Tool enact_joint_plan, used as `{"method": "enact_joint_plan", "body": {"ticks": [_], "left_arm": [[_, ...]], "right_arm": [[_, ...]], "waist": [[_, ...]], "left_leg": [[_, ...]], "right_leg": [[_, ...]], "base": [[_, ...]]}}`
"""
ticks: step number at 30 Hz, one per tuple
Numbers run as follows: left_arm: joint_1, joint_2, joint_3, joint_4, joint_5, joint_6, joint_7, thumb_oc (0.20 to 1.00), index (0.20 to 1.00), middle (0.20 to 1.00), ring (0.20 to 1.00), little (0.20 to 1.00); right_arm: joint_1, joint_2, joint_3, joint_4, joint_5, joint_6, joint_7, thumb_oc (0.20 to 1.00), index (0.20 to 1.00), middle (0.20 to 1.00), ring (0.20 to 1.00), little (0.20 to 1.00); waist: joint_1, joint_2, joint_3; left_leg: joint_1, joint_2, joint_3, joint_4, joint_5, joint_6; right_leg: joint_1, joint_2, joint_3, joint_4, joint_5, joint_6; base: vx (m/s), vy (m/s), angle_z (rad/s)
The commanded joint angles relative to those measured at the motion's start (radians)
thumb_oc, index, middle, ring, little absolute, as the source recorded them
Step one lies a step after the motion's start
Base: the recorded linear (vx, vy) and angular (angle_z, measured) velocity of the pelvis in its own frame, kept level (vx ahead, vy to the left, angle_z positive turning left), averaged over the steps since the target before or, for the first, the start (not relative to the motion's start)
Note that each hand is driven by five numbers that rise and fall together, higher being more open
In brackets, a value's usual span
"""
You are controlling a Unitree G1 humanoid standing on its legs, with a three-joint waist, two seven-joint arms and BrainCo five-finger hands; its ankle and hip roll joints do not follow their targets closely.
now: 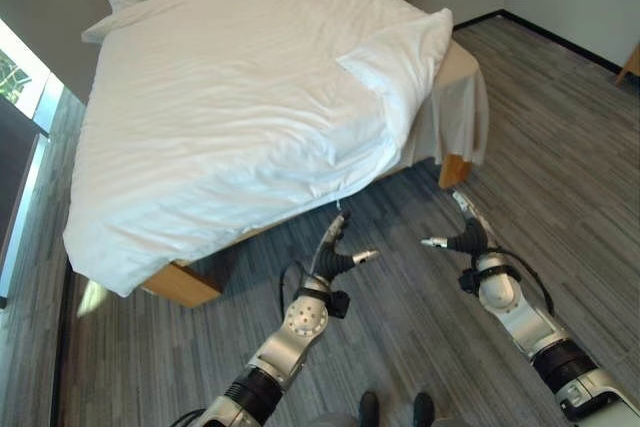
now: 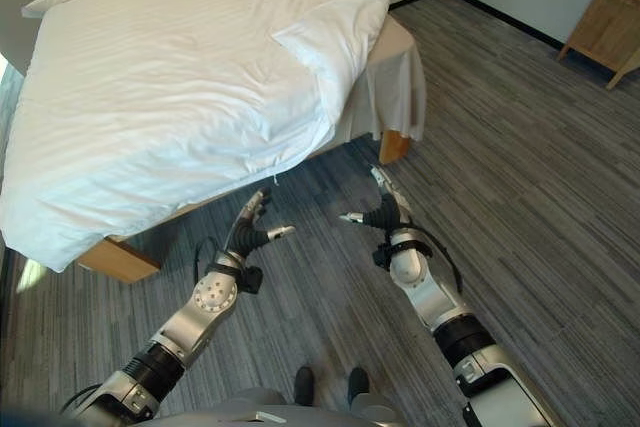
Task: Making the bed.
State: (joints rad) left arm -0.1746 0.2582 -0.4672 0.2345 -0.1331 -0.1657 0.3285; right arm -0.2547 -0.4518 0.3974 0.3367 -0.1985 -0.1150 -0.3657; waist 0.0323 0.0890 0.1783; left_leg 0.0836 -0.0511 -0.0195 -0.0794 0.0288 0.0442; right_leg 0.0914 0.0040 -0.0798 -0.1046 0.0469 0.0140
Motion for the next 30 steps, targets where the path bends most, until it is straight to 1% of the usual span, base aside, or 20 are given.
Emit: {"method": "enact_joint_plan", "body": {"ticks": [1, 3, 8, 9, 10, 12, 13, 14, 15, 16, 17, 19, 20, 21, 24, 25, 27, 28, 29, 30], "left_arm": [[0.000, 0.054, 0.009, -0.065, 0.032, -0.071, 0.026, 1.000, 1.000, 1.000, 1.000, 1.000], [0.015, 0.057, 0.009, -0.065, 0.046, -0.072, 0.032, 1.000, 1.000, 1.000, 1.000, 1.000], [0.004, 0.050, -0.014, -0.056, 0.048, -0.064, 0.037, 1.000, 1.000, 1.000, 1.000, 1.000], [-0.002, 0.049, -0.017, -0.059, 0.042, -0.066, 0.036, 1.000, 1.000, 1.000, 1.000, 1.000], [-0.014, 0.054, -0.022, -0.063, 0.031, -0.072, 0.038, 1.000, 1.000, 1.000, 1.000, 1.000], [-0.028, 0.052, -0.028, -0.046, 0.011, -0.079, 0.037, 1.000, 1.000, 1.000, 1.000, 1.000], [-0.035, 0.053, -0.028, -0.039, 0.005, -0.078, 0.042, 1.000, 1.000, 1.000, 1.000, 1.000], [-0.037, 0.052, -0.028, -0.038, 0.005, -0.078, 0.042, 1.000, 1.000, 1.000, 1.000, 1.000], [-0.046, 0.050, -0.025, -0.035, -0.004, -0.079, 0.044, 1.000, 1.000, 1.000, 1.000, 1.000], [-0.064, 0.049, -0.028, -0.027, -0.013, -0.083, 0.043, 1.000, 1.000, 1.000, 1.000, 1.000], [-0.066, 0.049, -0.027, -0.026, -0.013, -0.083, 0.043, 1.000, 1.000, 1.000, 1.000, 1.000], [-0.098, 0.041, -0.031, -0.024, -0.030, -0.094, 0.037, 1.000, 1.000, 1.000, 1.000, 1.000], [-0.100, 0.041, -0.030, -0.023, -0.031, -0.094, 0.037, 1.000, 1.000, 1.000, 1.000, 1.000], [-0.111, 0.025, -0.031, -0.016, -0.055, -0.099, 0.037, 1.000, 1.000, 1.000, 1.000, 1.000], [-0.145, 0.008, -0.021, 0.003, -0.071, -0.113, 0.040, 1.000, 1.000, 1.000, 1.000, 1.000], [-0.155, 0.006, -0.023, 0.013, -0.067, -0.119, 0.042, 1.000, 1.000, 1.000, 1.000, 1.000], [-0.152, 0.007, -0.014, 0.020, -0.079, -0.128, 0.039, 1.000, 1.000, 1.000, 1.000, 1.000], [-0.152, 0.007, -0.014, 0.020, -0.079, -0.129, 0.039, 1.000, 1.000, 1.000, 1.000, 1.000], [-0.135, -0.001, -0.013, 0.015, -0.092, -0.137, 0.038, 1.000, 1.000, 1.000, 1.000, 1.000], [-0.123, -0.004, -0.012, 0.012, -0.111, -0.147, 0.037, 1.000, 1.000, 1.000, 1.000, 1.000]], "right_arm": [[0.088, 0.018, -0.017, -0.101, -0.050, -0.051, -0.008, 1.000, 1.000, 1.000, 1.000, 1.000], [0.131, 0.020, -0.008, -0.121, -0.050, -0.058, 0.003, 1.000, 1.000, 1.000, 1.000, 1.000], [0.130, 0.035, 0.016, -0.118, -0.050, -0.051, 0.001, 1.000, 1.000, 1.000, 1.000, 1.000], [0.124, 0.039, 0.018, -0.120, -0.055, -0.050, -0.001, 1.000, 1.000, 1.000, 1.000, 1.000], [0.105, 0.042, 0.026, -0.125, -0.063, -0.048, -0.006, 1.000, 1.000, 1.000, 1.000, 1.000], [0.080, 0.047, 0.034, -0.115, -0.071, -0.045, -0.009, 1.000, 1.000, 1.000, 1.000, 1.000], [0.060, 0.055, 0.034, -0.114, -0.066, -0.041, -0.007, 1.000, 1.000, 1.000, 1.000, 1.000], [0.058, 0.055, 0.034, -0.114, -0.066, -0.040, -0.007, 1.000, 1.000, 1.000, 1.000, 1.000], [0.046, 0.063, 0.032, -0.113, -0.064, -0.036, -0.011, 1.000, 1.000, 1.000, 1.000, 1.000], [0.023, 0.078, 0.036, -0.109, -0.060, -0.030, -0.009, 1.000, 1.000, 1.000, 1.000, 1.000], [0.022, 0.078, 0.036, -0.109, -0.060, -0.030, -0.009, 1.000, 1.000, 1.000, 1.000, 1.000], [-0.022, 0.079, 0.050, -0.101, -0.069, -0.022, -0.013, 1.000, 1.000, 1.000, 1.000, 1.000], [-0.024, 0.079, 0.051, -0.100, -0.069, -0.022, -0.013, 1.000, 1.000, 1.000, 1.000, 1.000], [-0.057, 0.076, 0.059, -0.090, -0.082, -0.013, -0.019, 1.000, 1.000, 1.000, 1.000, 1.000], [-0.123, 0.086, 0.071, -0.073, -0.097, 0.000, -0.026, 1.000, 1.000, 1.000, 1.000, 1.000], [-0.145, 0.094, 0.087, -0.069, -0.103, -0.003, -0.025, 1.000, 1.000, 1.000, 1.000, 1.000], [-0.161, 0.105, 0.105, -0.067, -0.101, -0.011, -0.015, 1.000, 1.000, 1.000, 1.000, 1.000], [-0.161, 0.105, 0.106, -0.066, -0.101, -0.011, -0.015, 1.000, 1.000, 1.000, 1.000, 1.000], [-0.160, 0.104, 0.127, -0.060, -0.100, -0.022, -0.001, 1.000, 1.000, 1.000, 1.000, 1.000], [-0.151, 0.099, 0.139, -0.065, -0.101, -0.029, 0.006, 1.000, 1.000, 1.000, 1.000, 1.000]], "waist": [[0.013, -0.080, -0.023], [0.007, -0.084, -0.027], [0.005, -0.087, -0.025], [0.003, -0.087, -0.018], [-0.010, -0.083, 0.012], [-0.014, -0.075, 0.031], [-0.020, -0.067, 0.043], [-0.020, -0.068, 0.043], [-0.020, -0.063, 0.049], [-0.018, -0.058, 0.052], [-0.020, -0.058, 0.053], [-0.022, -0.061, 0.055], [-0.022, -0.060, 0.056], [-0.029, -0.059, 0.059], [-0.039, -0.042, 0.075], [-0.044, -0.047, 0.074], [-0.043, -0.062, 0.061], [-0.041, -0.061, 0.062], [-0.042, -0.061, 0.046], [-0.037, -0.047, 0.037]], "left_leg": [[0.033, 0.038, -0.086, -0.007, -0.066, -0.073], [0.037, 0.039, -0.083, -0.007, -0.069, -0.073], [0.035, 0.041, -0.077, -0.004, -0.070, -0.071], [0.032, 0.041, -0.075, -0.003, -0.073, -0.066], [0.021, 0.049, -0.065, 0.000, -0.071, -0.058], [0.022, 0.063, -0.044, -0.004, -0.085, -0.053], [0.027, 0.076, -0.028, -0.008, -0.090, -0.057], [0.026, 0.074, -0.027, -0.008, -0.090, -0.057], [0.027, 0.088, -0.006, -0.008, -0.096, -0.064], [0.025, 0.109, 0.024, -0.008, -0.098, -0.075], [0.025, 0.110, 0.021, -0.008, -0.099, -0.076], [0.027, 0.118, 0.038, -0.008, -0.105, -0.089], [0.027, 0.120, 0.039, -0.008, -0.106, -0.090], [0.034, 0.126, 0.039, -0.008, -0.112, -0.099], [0.073, 0.167, 0.050, -0.008, -0.142, -0.131], [0.104, 0.197, 0.062, -0.008, -0.162, -0.149], [0.149, 0.226, 0.091, -0.006, -0.184, -0.168], [0.152, 0.228, 0.094, -0.007, -0.185, -0.169], [0.153, 0.283, 0.113, 0.044, -0.165, -0.190], [0.128, 0.324, 0.112, 0.108, -0.109, -0.201]], "right_leg": [[0.010, -0.082, -0.004, 0.017, -0.079, 0.084], [0.009, -0.083, 0.000, 0.017, -0.077, 0.085], [-0.001, -0.079, 0.005, 0.030, -0.078, 0.084], [-0.021, -0.077, 0.008, 0.051, -0.079, 0.084], [-0.092, -0.064, 0.018, 0.149, -0.082, 0.094], [-0.162, -0.055, 0.001, 0.261, -0.101, 0.135], [-0.205, -0.073, -0.035, 0.317, -0.080, 0.171], [-0.212, -0.074, -0.034, 0.327, -0.084, 0.172], [-0.237, -0.114, -0.089, 0.361, -0.067, 0.194], [-0.245, -0.171, -0.167, 0.342, -0.068, 0.176], [-0.244, -0.170, -0.169, 0.342, -0.069, 0.176], [-0.251, -0.196, -0.189, 0.252, -0.048, 0.161], [-0.249, -0.193, -0.189, 0.247, -0.045, 0.161], [-0.270, -0.209, -0.179, 0.200, -0.025, 0.164], [-0.313, -0.259, -0.141, 0.099, 0.034, 0.188], [-0.325, -0.286, -0.133, 0.073, 0.061, 0.203], [-0.312, -0.287, -0.141, 0.063, 0.073, 0.209], [-0.311, -0.284, -0.139, 0.062, 0.073, 0.209], [-0.311, -0.264, -0.137, 0.090, 0.061, 0.197], [-0.301, -0.232, -0.141, 0.098, 0.053, 0.180]], "base": [[0.01, 0.008, -0.04], [0.02, 0.019, -0.06], [0.01, 0.011, -0.03], [-0.11, 0.000, -0.04], [-0.11, -0.001, -0.07], [-0.07, -0.012, -0.22], [-0.04, -0.016, -0.37], [-0.02, -0.060, -0.46], [0.07, -0.148, -0.54], [0.08, -0.151, -0.71], [0.11, -0.163, -0.63], [0.09, -0.129, -0.45], [0.10, -0.145, -0.31], [0.14, -0.149, -0.14], [0.25, -0.286, -0.06], [0.32, -0.425, -0.12], [0.28, -0.364, -0.19], [0.30, -0.371, -0.26], [0.30, -0.398, -0.40], [0.37, -0.505, -0.66]]}}
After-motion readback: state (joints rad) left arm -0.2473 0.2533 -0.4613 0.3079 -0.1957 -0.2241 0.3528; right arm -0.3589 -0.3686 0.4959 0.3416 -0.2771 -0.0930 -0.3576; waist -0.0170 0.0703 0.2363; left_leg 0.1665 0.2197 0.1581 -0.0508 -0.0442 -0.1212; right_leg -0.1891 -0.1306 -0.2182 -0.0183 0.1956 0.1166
